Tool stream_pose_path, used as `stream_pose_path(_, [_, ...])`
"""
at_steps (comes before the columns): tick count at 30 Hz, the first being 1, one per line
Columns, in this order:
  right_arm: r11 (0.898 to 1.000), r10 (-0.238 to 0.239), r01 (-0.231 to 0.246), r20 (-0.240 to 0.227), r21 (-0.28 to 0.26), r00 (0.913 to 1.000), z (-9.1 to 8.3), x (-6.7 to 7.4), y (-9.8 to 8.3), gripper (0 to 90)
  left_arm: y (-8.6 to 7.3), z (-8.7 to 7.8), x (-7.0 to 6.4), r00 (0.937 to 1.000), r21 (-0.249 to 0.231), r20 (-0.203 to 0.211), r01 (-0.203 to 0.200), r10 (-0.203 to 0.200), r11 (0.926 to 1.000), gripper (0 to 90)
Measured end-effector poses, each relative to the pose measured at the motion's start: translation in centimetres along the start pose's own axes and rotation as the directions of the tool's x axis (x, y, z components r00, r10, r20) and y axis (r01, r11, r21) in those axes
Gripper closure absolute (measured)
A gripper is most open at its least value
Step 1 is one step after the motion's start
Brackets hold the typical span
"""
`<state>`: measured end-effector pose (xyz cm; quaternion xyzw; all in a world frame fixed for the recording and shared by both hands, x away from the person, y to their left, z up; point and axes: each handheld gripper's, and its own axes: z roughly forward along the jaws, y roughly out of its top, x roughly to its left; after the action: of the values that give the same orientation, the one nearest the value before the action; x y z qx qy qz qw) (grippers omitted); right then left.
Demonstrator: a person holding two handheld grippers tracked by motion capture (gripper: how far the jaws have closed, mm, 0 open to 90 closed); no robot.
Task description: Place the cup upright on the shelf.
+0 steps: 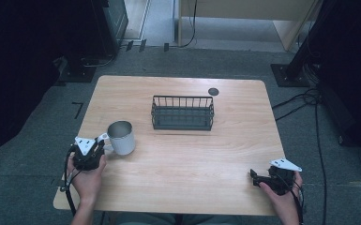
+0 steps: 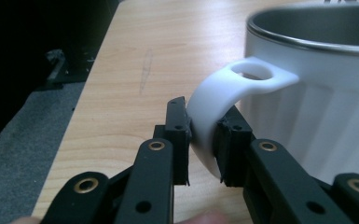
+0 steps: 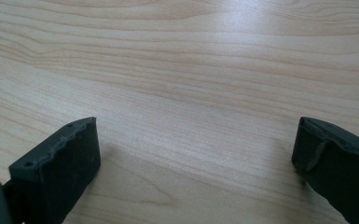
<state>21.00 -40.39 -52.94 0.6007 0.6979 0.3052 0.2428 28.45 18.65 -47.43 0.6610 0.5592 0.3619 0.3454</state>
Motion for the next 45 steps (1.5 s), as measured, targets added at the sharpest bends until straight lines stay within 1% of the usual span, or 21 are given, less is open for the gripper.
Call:
stream_pose_path(4, [1.0, 0.0, 0.0, 0.0, 0.0, 1.0, 0.0, 0.0, 0.0, 0.4, 0.2, -0.2, 0.0, 0.9999, -0.011, 0.001, -0.011, 0.011, 0.9999, 82.0])
stream_pose_path(13, [1.0, 0.0, 0.0, 0.0, 0.0, 1.0, 0.0, 0.0, 0.0, 0.5, -1.4, -1.5, 0.1, 0.9963, -0.093, 0.084, -0.012, 0.02, 0.9956, 80.7])
stream_pose_path(19, [1.0, 0.0, 0.0, 0.0, 0.0, 1.0, 0.0, 0.0, 0.0, 0.4, -1.9, -2.4, 0.8, 0.984, -0.09, 0.176, -0.009, 0.025, 0.9959, 75.5])
stream_pose_path(22, [1.0, 0.0, 0.0, 0.0, 0.0, 1.0, 0.0, 0.0, 0.0, 0.5, -2.3, -2.8, 0.8, 0.9687, -0.097, 0.24, -0.042, 0.064, 0.9944, 70.8])
stream_pose_path(23, [1.0, 0.0, 0.0, 0.0, 0.0, 1.0, 0.0, 0.0, 0.0, 0.5, -2.3, -2.8, 0.8, 0.9687, -0.097, 0.24, -0.042, 0.064, 0.9944, 69.0])
stream_pose_path(24, [1.0, 0.0, 0.0, 0.0, 0.0, 1.0, 0.0, 0.0, 0.0, 0.5, -2.4, -3.0, 0.6, 0.9585, -0.106, 0.274, -0.053, 0.08, 0.993, 67.4])
stream_pose_path(25, [1.0, 0.0, 0.0, 0.0, 0.0, 1.0, 0.0, 0.0, 0.0, 0.5, -2.4, -3.0, 0.6, 0.9585, -0.106, 0.274, -0.053, 0.08, 0.993, 64.8])
stream_pose_path(27, [1.0, 0.0, 0.0, 0.0, 0.0, 1.0, 0.0, 0.0, 0.0, 0.5, -2.5, -3.2, 0.2, 0.941, -0.114, 0.323, -0.067, 0.1, 0.9912, 58.2])
stream_pose_path(29, [1.0, 0.0, 0.0, 0.0, 0.0, 1.0, 0.0, 0.0, 0.0, 0.5, -2.5, -3.4, -0.4, 0.93, -0.121, 0.342, -0.098, 0.134, 0.9878, 57.0])
stream_pose_path(31, [1.0, 0.0, 0.0, 0.0, 0.0, 1.0, 0.0, 0.0, 0.0, 0.5, -2.5, -3.5, -0.8, 0.9115, -0.132, 0.382, -0.11, 0.153, 0.9851, 53.3])
stream_pose_path(33, [1.0, 0.0, 0.0, 0.0, 0.0, 1.0, 0.0, 0.0, 0.0, 0.5, -2.5, -3.7, -1.5, 0.8871, -0.138, 0.423, -0.138, 0.185, 0.9807, 50.9])
stream_pose_path(34, [1.0, 0.0, 0.0, 0.0, 0.0, 1.0, 0.0, 0.0, 0.0, 0.5, -2.5, -3.7, -1.5, 0.8871, -0.138, 0.423, -0.138, 0.185, 0.9807, 49.2])
stream_pose_path(35, [1.0, 0.0, 0.0, 0.0, 0.0, 1.0, 0.0, 0.0, 0.0, 0.5, -2.4, -3.8, -2.2, 0.8708, -0.148, 0.444, -0.16, 0.21, 0.976, 48.2])
stream_pose_path(38, [1.0, 0.0, 0.0, 0.0, 0.0, 1.0, 0.0, 0.0, 0.0, 0.5, -2.4, -4.0, -3.2, 0.8438, -0.163, 0.477, -0.189, 0.245, 0.9684, 46.8])
stream_pose_path(39, [1.0, 0.0, 0.0, 0.0, 0.0, 1.0, 0.0, 0.0, 0.0, 0.5, -2.4, -4.0, -3.2, 0.8438, -0.163, 0.477, -0.189, 0.245, 0.9684, 46.8])
stream_pose_path(40, [1.0, 0.001, -0.001, 0.0, 0.0, 1.0, 0.0, 0.0, 0.0, 0.5, -2.3, -4.1, -3.5, 0.8335, -0.168, 0.492, -0.191, 0.251, 0.967, 47.1])
stream_pose_path(41, [1.0, 0.0, 0.0, 0.0, -0.001, 1.0, 0.0, 0.0, 0.0, 0.5, -2.2, -4.4, -4.1, 0.8156, -0.178, 0.513, -0.205, 0.268, 0.9625, 47.3])
stream_pose_path(42, [1.0, 0.0, 0.0, 0.0, -0.001, 1.0, 0.0, 0.0, 0.0, 0.6, -2.2, -4.4, -4.1, 0.8156, -0.178, 0.513, -0.205, 0.268, 0.9625, 47.4])
stream_pose_path(43, [1.0, 0.0, 0.0, 0.0, -0.001, 1.0, 0.0, 0.0, 0.0, 0.6, -2.1, -4.5, -4.4, 0.8095, -0.18, 0.518, -0.213, 0.277, 0.9601, 48.0])
stream_pose_path(44, [1.0, 0.001, -0.001, 0.0, -0.001, 1.0, 0.0, 0.0, 0.0, 0.6, -2.1, -4.5, -4.9, 0.7903, -0.183, 0.537, -0.233, 0.295, 0.9553, 48.3])
stream_pose_path(45, [1.0, 0.001, -0.001, 0.0, -0.001, 1.0, 0.0, 0.0, 0.0, 0.6, -2.1, -4.5, -4.9, 0.7903, -0.183, 0.537, -0.233, 0.295, 0.9553, 48.4])
